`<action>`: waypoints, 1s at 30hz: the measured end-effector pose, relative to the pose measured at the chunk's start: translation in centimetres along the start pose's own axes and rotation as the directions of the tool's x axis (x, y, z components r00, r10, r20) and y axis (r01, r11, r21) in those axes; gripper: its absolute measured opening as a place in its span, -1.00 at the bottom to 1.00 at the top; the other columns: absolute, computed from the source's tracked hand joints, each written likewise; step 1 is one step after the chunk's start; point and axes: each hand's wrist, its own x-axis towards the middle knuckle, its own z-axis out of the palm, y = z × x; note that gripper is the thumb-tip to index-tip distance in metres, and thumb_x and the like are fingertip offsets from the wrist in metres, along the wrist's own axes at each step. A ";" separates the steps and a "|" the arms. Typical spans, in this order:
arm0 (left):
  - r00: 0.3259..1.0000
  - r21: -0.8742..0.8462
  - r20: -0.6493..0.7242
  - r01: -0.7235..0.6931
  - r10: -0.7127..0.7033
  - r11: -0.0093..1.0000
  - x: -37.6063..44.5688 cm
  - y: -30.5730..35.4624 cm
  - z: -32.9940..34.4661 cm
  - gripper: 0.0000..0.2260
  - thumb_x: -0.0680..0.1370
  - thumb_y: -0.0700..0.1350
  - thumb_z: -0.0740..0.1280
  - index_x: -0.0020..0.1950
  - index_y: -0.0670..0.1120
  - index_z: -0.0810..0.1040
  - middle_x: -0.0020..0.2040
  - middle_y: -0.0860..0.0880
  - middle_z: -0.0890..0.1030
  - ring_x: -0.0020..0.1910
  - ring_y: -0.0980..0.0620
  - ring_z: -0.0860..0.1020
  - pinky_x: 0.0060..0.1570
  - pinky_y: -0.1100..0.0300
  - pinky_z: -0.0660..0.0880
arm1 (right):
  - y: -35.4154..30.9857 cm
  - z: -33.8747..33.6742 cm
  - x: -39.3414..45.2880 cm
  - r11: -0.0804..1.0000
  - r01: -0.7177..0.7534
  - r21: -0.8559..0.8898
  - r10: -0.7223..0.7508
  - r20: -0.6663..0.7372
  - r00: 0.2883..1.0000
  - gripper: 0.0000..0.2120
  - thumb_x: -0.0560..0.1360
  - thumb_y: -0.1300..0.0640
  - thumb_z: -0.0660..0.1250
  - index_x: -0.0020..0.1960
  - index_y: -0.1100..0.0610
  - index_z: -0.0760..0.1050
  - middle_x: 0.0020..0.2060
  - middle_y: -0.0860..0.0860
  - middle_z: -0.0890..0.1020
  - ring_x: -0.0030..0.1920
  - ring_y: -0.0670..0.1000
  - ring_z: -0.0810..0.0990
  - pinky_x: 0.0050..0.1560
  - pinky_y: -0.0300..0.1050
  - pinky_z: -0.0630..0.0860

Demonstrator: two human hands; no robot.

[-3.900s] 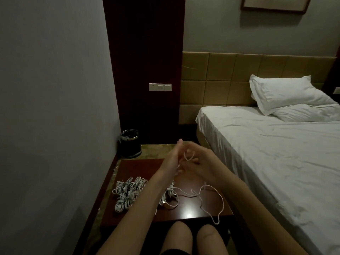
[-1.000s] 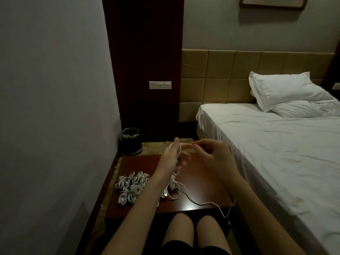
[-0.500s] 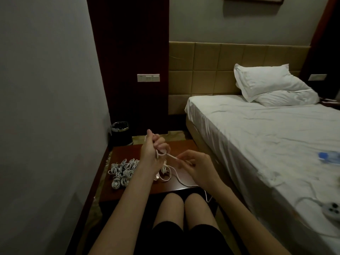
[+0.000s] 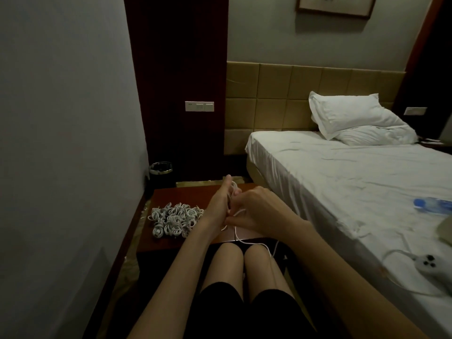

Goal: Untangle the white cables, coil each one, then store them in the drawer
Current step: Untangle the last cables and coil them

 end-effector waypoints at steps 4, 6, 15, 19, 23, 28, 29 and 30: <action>0.996 0.041 0.077 0.031 -0.034 0.999 -0.9 -1.0 0.3 -0.60 0.66 0.08 0.02 -0.12 -0.10 0.53 -0.27 -0.05 0.54 -0.28 0.05 0.51 -0.33 0.23 0.42 | 0.2 -0.6 -0.3 0.992 -0.067 -0.109 0.067 0.003 0.998 -0.59 0.36 -0.18 0.48 -0.15 0.02 0.32 -0.38 -0.16 0.42 -0.39 -0.13 0.42 -0.37 -0.31 0.33; 0.989 -0.036 0.129 0.072 -0.067 0.997 -1.1 -1.0 0.5 -0.63 0.65 0.05 0.05 -0.18 -0.12 0.48 -0.36 -0.04 0.46 -0.43 0.09 0.41 -0.47 0.28 0.32 | 0.3 -0.9 0.0 0.989 -0.071 -0.131 0.073 0.012 0.997 -0.57 0.32 -0.19 0.50 -0.24 0.01 0.30 -0.41 -0.16 0.36 -0.41 -0.12 0.37 -0.42 -0.31 0.24; 0.888 -0.191 0.418 0.294 -0.194 0.936 -0.8 -1.4 0.3 -0.49 0.49 0.33 0.07 -0.35 -0.10 0.32 -0.62 0.05 0.23 -0.76 0.20 0.14 -0.70 0.45 -0.01 | 4.2 -2.6 -1.0 0.870 -0.083 0.487 0.096 -0.002 0.995 -0.93 0.46 0.24 0.43 -0.06 0.17 0.60 -0.21 0.01 0.65 -0.16 -0.06 0.65 -0.05 -0.15 0.61; 0.823 -0.275 0.544 0.358 -0.163 0.892 -1.8 -2.9 1.3 -0.53 0.45 0.30 0.25 -0.30 -0.11 0.37 -0.60 0.04 0.23 -0.75 0.18 0.19 -0.71 0.42 0.03 | 3.5 1.2 -2.7 0.771 -0.109 0.627 0.289 -0.192 0.938 -0.88 0.45 0.28 0.43 -0.16 0.07 0.58 -0.29 0.04 0.66 -0.28 -0.12 0.65 -0.23 -0.21 0.60; 0.869 -0.210 0.475 0.269 -0.143 0.940 -3.2 -5.1 1.1 -0.64 0.55 0.15 0.24 -0.31 -0.06 0.34 -0.58 0.05 0.24 -0.72 0.20 0.16 -0.70 0.36 0.03 | 2.2 5.3 -4.8 0.423 -0.151 0.893 0.537 -0.113 0.836 -0.94 0.44 0.27 0.44 -0.16 0.14 0.59 -0.28 0.06 0.67 -0.25 -0.05 0.67 -0.26 -0.22 0.59; 0.910 -0.231 0.405 0.195 -0.088 0.953 -4.5 -6.4 0.5 -0.67 0.59 0.10 0.12 -0.30 -0.05 0.28 -0.58 0.05 0.19 -0.70 0.21 0.11 -0.71 0.39 0.06 | 2.4 5.6 -6.8 0.129 -0.179 0.975 0.474 0.098 0.875 -0.88 0.49 0.18 0.34 -0.02 0.18 0.61 -0.26 -0.01 0.65 -0.24 -0.10 0.61 -0.21 -0.29 0.54; 0.923 -0.264 0.377 0.186 -0.076 0.947 -4.6 -6.6 0.3 -0.65 0.59 0.09 0.11 -0.33 -0.06 0.29 -0.59 0.06 0.20 -0.71 0.21 0.12 -0.71 0.39 0.04 | 2.6 5.4 -7.1 0.143 -0.190 0.971 0.456 0.105 0.884 -0.84 0.49 0.19 0.33 0.02 0.21 0.61 -0.25 0.04 0.65 -0.26 -0.10 0.59 -0.22 -0.31 0.53; 0.938 -0.291 0.340 0.171 -0.065 0.942 -4.7 -6.7 0.2 -0.64 0.58 0.09 0.10 -0.34 -0.07 0.30 -0.59 0.05 0.22 -0.71 0.21 0.13 -0.71 0.39 0.03 | 2.7 5.2 -7.2 0.212 -0.213 0.954 0.459 0.095 0.883 -0.83 0.50 0.21 0.35 0.05 0.24 0.61 -0.22 0.09 0.66 -0.27 -0.09 0.59 -0.23 -0.32 0.54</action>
